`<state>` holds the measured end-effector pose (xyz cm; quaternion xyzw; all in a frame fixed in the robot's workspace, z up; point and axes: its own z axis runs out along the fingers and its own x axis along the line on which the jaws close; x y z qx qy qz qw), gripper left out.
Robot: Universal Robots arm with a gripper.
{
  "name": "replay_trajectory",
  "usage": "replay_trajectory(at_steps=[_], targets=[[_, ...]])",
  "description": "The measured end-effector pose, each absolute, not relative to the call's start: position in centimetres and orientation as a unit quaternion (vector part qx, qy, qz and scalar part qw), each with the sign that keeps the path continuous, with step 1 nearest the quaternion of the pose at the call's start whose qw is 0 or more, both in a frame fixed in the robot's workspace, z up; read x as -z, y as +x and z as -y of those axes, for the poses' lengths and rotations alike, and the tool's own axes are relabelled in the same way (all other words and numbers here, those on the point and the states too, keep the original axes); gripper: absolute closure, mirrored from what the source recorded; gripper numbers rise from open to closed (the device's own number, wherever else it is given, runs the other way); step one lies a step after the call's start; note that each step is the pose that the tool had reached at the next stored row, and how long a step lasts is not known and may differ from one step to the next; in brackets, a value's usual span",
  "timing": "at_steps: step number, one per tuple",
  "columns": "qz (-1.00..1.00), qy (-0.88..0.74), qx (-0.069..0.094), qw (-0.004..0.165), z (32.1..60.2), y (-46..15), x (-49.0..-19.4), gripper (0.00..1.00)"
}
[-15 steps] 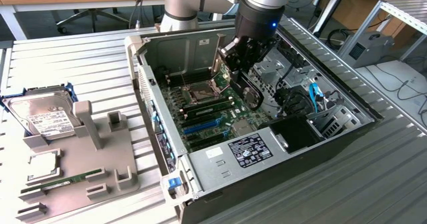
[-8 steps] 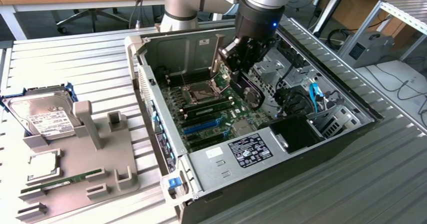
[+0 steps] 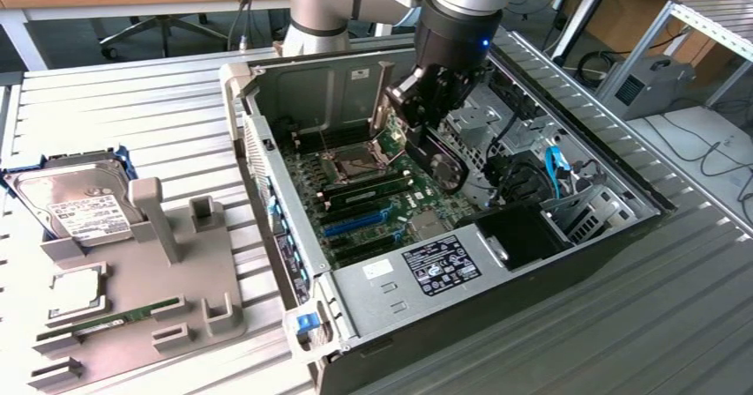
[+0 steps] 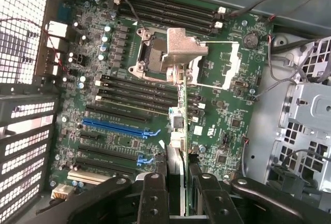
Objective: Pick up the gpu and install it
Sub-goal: 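Insert the gpu into the slot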
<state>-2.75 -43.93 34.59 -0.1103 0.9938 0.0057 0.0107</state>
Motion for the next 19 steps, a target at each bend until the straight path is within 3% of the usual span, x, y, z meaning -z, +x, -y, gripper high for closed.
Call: replay_trajectory(at_steps=[19], targets=[[-0.988, -0.152, 0.0, 0.01, 43.92, -2.75, -34.58, 0.73]])
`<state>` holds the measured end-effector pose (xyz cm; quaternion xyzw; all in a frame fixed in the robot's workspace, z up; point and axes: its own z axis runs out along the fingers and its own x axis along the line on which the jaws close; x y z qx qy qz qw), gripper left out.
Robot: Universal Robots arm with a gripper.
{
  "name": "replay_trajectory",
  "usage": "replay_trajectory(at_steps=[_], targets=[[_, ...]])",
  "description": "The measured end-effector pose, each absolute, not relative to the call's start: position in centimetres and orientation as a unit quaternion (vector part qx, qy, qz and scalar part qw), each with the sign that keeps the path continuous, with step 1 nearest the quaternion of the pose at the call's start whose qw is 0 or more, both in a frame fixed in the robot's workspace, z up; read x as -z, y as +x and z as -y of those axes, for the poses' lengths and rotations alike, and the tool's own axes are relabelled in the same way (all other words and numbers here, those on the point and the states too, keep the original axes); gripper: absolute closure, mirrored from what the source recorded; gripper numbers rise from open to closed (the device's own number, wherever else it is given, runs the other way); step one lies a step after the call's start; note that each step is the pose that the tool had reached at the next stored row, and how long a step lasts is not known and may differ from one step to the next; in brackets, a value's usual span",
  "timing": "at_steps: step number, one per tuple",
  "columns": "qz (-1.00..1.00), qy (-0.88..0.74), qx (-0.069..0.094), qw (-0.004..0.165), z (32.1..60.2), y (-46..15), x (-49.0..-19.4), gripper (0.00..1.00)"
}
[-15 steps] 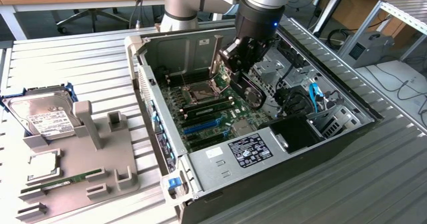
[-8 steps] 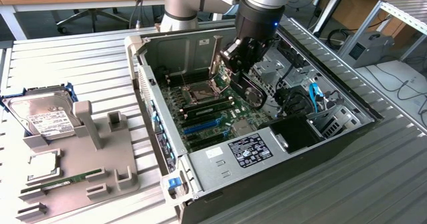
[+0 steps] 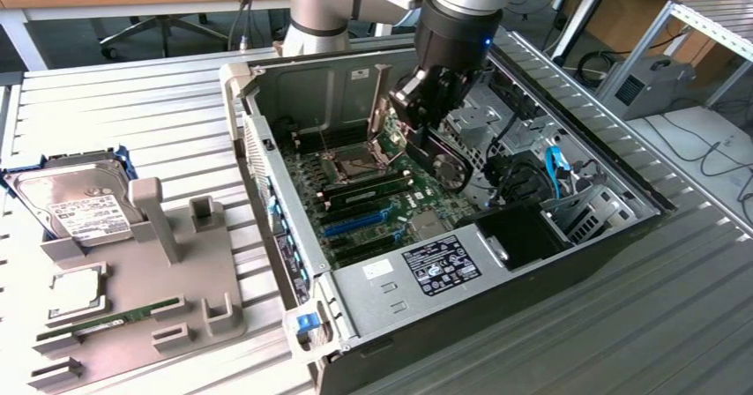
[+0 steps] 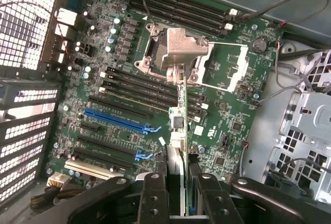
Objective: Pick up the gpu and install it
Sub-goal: 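Insert the gpu into the slot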
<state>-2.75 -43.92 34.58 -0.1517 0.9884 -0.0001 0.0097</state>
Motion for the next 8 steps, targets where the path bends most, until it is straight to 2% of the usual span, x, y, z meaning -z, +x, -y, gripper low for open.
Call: replay_trajectory(at_steps=[8], targets=[[-0.986, -0.166, 0.003, 0.009, 43.93, -2.75, -34.59, 0.73]])
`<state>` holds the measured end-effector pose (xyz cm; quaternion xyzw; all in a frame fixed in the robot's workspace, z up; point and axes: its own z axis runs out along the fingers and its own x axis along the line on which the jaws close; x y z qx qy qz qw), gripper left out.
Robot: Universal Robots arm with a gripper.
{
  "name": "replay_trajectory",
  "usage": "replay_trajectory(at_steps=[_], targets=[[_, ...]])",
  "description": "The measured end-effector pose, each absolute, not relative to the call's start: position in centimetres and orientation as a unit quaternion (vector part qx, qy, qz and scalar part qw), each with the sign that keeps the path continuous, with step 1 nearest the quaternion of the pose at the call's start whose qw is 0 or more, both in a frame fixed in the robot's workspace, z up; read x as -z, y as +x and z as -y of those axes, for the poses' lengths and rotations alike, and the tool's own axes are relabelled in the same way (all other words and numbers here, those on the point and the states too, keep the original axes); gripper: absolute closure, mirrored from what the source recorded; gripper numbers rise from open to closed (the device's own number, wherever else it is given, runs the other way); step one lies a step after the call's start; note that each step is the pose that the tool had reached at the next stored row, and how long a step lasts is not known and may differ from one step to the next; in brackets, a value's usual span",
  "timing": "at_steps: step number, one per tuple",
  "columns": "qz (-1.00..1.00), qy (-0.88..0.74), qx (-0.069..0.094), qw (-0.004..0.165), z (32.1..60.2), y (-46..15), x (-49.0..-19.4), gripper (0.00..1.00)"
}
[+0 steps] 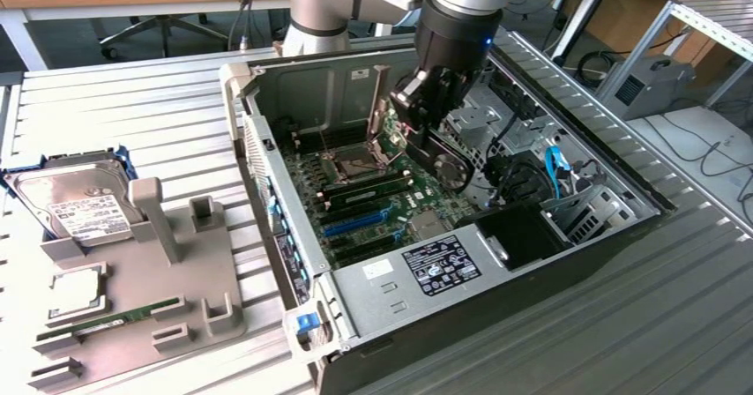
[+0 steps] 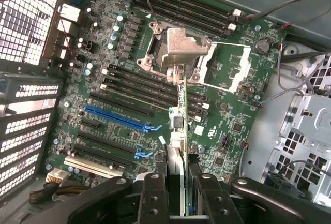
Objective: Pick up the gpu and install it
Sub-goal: 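Insert the gpu into the slot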
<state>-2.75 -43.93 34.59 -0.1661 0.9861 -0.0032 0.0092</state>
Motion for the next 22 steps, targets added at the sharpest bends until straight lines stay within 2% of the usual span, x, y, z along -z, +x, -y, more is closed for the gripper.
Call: replay_trajectory(at_steps=[22], targets=[[-0.979, -0.204, 0.009, 0.008, 43.93, -2.75, -34.58, 0.73]])
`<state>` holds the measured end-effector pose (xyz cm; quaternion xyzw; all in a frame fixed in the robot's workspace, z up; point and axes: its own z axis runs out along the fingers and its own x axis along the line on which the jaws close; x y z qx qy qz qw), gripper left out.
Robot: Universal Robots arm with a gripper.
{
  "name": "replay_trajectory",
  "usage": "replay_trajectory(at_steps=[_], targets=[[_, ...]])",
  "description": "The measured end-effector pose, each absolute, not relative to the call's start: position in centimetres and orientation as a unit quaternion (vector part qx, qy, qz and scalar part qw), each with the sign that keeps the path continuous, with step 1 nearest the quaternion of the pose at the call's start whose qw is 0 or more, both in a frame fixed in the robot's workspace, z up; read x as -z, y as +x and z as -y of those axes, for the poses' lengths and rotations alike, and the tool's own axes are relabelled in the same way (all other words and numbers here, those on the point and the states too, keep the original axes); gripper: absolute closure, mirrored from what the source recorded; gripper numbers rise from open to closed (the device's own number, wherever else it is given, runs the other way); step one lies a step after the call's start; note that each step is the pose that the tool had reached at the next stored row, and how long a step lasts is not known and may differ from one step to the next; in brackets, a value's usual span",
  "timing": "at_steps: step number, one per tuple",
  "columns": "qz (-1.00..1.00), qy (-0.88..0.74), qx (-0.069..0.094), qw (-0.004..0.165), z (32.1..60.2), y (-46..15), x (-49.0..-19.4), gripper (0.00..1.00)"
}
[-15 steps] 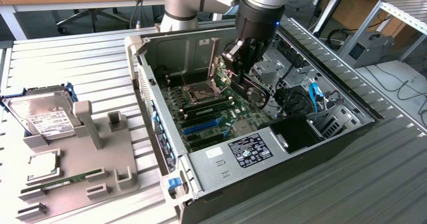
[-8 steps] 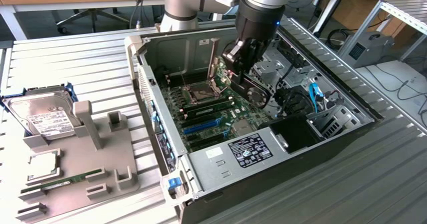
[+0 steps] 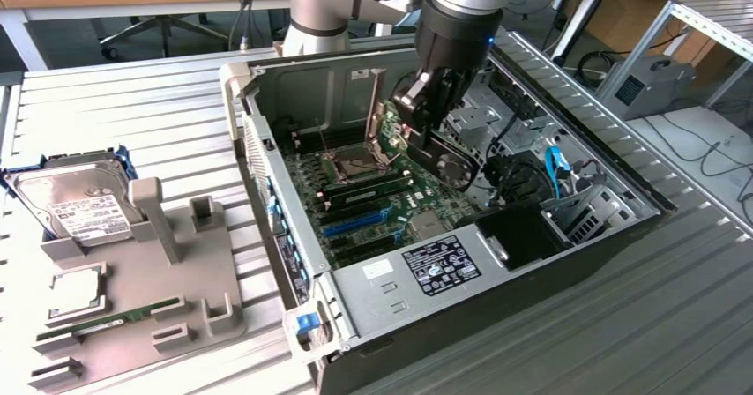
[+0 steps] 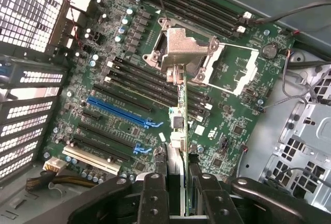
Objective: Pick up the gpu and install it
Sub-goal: 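Insert the gpu into the slot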
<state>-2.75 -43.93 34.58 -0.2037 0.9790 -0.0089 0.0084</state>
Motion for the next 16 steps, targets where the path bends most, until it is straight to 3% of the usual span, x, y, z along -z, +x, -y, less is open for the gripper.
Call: replay_trajectory(at_steps=[16], targets=[[-0.973, -0.23, 0.013, 0.008, 43.92, -2.74, -34.58, 0.73]])
